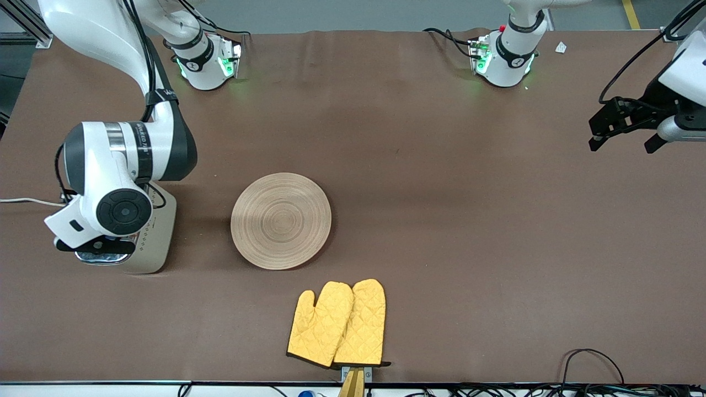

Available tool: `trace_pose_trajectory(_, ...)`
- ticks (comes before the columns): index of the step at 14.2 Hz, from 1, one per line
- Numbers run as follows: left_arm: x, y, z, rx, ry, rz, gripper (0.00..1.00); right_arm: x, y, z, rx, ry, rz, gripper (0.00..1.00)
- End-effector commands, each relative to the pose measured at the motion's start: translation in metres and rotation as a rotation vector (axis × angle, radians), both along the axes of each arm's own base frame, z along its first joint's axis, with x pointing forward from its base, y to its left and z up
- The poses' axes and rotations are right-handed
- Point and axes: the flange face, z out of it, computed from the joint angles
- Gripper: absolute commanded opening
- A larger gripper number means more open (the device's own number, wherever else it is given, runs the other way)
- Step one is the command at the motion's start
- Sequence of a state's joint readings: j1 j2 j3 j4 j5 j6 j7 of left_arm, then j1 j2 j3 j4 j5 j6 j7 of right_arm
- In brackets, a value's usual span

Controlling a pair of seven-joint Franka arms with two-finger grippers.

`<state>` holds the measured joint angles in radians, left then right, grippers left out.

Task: Move plate and put bread in toaster
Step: 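Lift the bread and insert it into a toaster slot with the right gripper, then open the right gripper and raise it away from the toaster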

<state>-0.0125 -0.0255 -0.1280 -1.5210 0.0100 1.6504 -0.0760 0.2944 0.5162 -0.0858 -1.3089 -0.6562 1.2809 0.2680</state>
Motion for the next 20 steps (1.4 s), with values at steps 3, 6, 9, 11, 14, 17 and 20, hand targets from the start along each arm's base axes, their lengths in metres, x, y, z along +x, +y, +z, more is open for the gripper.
trace_pose_trajectory(3, -0.002, 0.000, 0.002, 0.006, 0.005, 0.002, 1.00, 0.001, -0.042, -0.020, -0.074, 0.030, -0.056, 0.00)
trace_pose_trajectory(6, -0.001, 0.003, 0.001, 0.006, 0.007, 0.005, 1.00, 0.005, -0.047, -0.040, -0.078, 0.050, -0.062, 0.00)
trace_pose_trajectory(9, -0.003, 0.009, -0.002, 0.009, 0.036, 0.015, 1.00, 0.008, -0.043, -0.053, -0.064, 0.060, -0.053, 0.00)
trace_pose_trajectory(11, -0.003, 0.011, -0.002, 0.008, 0.034, 0.018, 1.00, 0.009, -0.036, -0.067, -0.067, 0.077, -0.043, 0.01)
trace_pose_trajectory(14, -0.004, 0.002, -0.002, 0.007, 0.034, 0.013, 1.00, 0.011, -0.025, -0.090, -0.059, 0.094, -0.018, 0.01)
trace_pose_trajectory(17, -0.005, -0.002, -0.001, 0.005, 0.032, 0.011, 1.00, 0.018, -0.027, -0.113, -0.021, 0.085, -0.001, 0.07)
trace_pose_trajectory(20, -0.004, 0.000, -0.002, 0.004, 0.033, 0.010, 1.00, 0.026, -0.023, -0.122, 0.028, 0.051, 0.026, 0.85)
